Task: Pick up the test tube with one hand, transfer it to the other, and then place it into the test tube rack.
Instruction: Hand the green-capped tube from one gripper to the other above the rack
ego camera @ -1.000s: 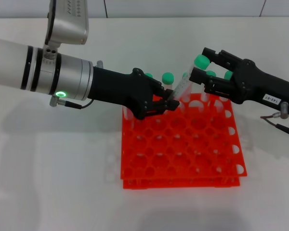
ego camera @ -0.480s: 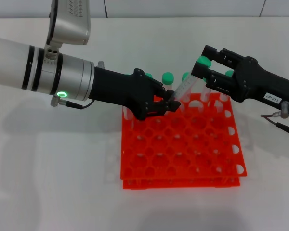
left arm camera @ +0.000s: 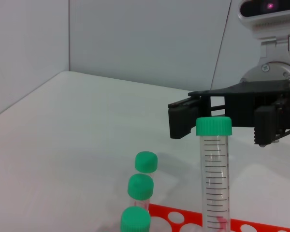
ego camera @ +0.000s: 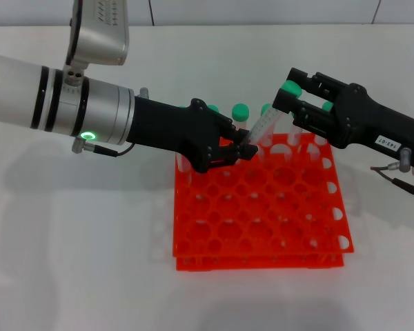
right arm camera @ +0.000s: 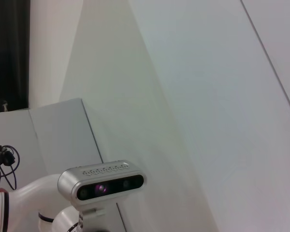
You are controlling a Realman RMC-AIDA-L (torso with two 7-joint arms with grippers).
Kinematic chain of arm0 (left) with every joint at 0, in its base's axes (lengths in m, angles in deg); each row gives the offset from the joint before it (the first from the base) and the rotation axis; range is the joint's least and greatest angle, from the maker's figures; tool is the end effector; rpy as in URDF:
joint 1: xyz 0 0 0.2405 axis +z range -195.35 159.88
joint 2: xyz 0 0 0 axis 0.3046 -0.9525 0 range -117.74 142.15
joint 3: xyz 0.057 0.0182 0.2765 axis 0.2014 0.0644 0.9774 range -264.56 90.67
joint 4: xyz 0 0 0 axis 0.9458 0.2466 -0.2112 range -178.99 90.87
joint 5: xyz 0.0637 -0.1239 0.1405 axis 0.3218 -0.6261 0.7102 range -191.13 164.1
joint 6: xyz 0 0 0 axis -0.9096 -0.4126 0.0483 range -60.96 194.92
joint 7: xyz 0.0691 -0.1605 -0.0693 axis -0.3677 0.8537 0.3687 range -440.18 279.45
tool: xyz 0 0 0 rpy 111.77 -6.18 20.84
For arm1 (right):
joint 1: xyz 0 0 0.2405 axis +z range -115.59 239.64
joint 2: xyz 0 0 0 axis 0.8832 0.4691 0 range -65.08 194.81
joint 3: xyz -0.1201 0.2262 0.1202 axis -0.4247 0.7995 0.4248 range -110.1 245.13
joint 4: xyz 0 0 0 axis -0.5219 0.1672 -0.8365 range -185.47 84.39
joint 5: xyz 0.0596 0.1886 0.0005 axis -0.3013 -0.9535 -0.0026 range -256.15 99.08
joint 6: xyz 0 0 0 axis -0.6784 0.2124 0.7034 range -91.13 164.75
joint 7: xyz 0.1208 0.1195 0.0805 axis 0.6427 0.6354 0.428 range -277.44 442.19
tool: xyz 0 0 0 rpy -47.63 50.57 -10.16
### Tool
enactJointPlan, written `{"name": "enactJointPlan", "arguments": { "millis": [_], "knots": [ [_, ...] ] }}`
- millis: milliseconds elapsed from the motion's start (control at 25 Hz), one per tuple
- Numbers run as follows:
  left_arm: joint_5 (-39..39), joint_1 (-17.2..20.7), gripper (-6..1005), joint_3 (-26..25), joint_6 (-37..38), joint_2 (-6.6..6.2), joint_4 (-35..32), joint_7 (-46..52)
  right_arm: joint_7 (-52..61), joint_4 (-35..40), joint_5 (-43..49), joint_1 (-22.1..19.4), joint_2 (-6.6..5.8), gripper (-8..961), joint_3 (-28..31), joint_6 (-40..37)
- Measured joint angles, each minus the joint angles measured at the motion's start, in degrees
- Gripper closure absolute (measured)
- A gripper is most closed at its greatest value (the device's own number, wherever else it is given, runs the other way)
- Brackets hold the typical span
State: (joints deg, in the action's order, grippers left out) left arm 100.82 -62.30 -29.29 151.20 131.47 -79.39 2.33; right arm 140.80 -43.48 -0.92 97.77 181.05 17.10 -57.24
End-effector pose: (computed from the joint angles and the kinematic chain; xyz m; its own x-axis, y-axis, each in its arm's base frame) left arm -0.1740 0.3734 -0.1025 0.9369 0.1755 0.3024 0.1859 -0.9826 -0.0055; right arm 0.2032 0.3495 -0.0539 0.4767 -0.2007 -0.8558 -0.4634 -0.8847 -0.0507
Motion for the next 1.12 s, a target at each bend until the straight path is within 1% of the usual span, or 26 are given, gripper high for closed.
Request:
{"name": "enactJointPlan", "arguments": {
  "millis": [400, 760, 1040, 1120],
  "knots": [
    [0.01, 0.18, 816, 0.08, -0.34, 0.05, 0.00, -0.08, -0.77, -0.27, 0.04, 0.46, 0.00, 484, -0.12, -1.54],
    [0.02, 0.11, 813, 0.16, -0.31, 0.09, 0.00, -0.07, -0.40, -0.46, 0.48, 1.22, 0.00, 577, -0.85, -0.19],
    [-0.76, -0.10, 809, 2.08, -0.33, 0.18, -0.01, 0.06, -0.76, -0.91, 0.52, 1.32, 0.00, 724, -0.84, -0.11],
    [-1.73, -0.05, 808, 3.22, -0.52, 0.18, -0.07, 0.12, -0.73, -0.91, 0.51, 1.32, 0.00, 714, -0.82, -0.13]
  ]
}}
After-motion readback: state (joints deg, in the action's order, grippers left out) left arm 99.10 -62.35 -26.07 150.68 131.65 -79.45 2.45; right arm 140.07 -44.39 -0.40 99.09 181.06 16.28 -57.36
